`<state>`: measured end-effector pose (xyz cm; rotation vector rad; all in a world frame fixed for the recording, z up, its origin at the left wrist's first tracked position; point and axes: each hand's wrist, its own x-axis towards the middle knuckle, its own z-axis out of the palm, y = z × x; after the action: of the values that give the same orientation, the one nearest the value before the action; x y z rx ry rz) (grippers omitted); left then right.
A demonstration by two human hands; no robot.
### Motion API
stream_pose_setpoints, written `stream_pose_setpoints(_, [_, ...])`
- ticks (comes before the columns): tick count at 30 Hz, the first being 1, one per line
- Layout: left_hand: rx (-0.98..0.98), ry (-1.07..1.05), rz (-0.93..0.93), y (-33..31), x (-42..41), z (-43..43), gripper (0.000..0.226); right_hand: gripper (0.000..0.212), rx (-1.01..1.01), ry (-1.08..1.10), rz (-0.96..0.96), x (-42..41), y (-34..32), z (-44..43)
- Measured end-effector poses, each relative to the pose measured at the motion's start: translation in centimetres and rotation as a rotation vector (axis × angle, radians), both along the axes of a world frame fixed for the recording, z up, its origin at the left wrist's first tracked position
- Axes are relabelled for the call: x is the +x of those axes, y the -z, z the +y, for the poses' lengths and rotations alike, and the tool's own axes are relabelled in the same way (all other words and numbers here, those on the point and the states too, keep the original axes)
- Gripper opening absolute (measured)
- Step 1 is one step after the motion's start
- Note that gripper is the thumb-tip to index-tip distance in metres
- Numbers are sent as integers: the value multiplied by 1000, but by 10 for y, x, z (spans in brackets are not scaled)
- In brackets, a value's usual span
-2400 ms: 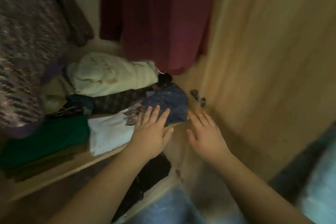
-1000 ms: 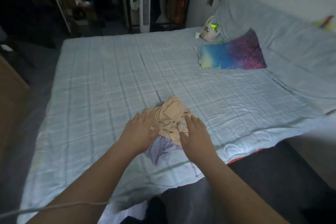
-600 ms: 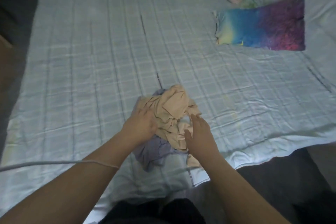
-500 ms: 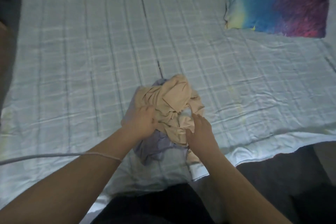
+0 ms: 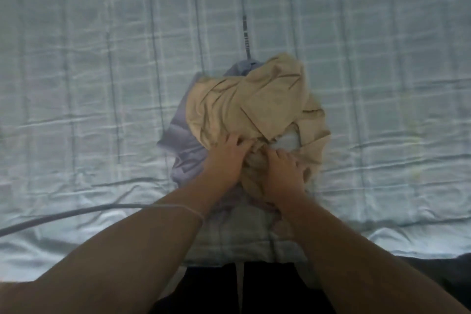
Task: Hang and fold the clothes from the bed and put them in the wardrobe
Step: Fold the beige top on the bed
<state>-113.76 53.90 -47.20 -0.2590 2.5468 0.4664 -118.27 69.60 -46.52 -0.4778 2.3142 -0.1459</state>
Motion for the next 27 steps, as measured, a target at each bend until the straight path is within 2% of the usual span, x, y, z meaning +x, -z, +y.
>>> stream_pose_setpoints(2, [57,-87,-5,-6,-6,-7,41,51,26,-3,10,0,-3,2])
stream_pose_setpoints(5, [257,-233,38,-32,-16,-19,30,35,-90,12,64,-4,-23,11])
stream_pose_setpoints(9, [349,-344,70,-91,-15,-38,25,40,-289,103,122,-17,-73,33])
stream_pose_setpoints(12, [374,-428,213,-154,-13,-50,28,26,-378,130,203,-31,-112,47])
stream_pose_setpoints(14, [383,-511,331,-195,-11,-58,11,13,-429,155,221,-35,-138,48])
stream_pose_setpoints(15, [390,-558,380,-214,-9,-61,14,10,-461,177,222,-36,-151,47])
stream_pose_setpoints(19, [533,-689,523,-277,9,-68,22,10,-626,320,253,-28,-206,35])
stream_pose_setpoints(24, [767,-712,708,-351,43,-79,21,9,-825,401,346,-4,-280,11])
stream_pose_setpoints(27, [892,-756,797,-403,65,-88,24,22,-944,442,298,20,-323,-7])
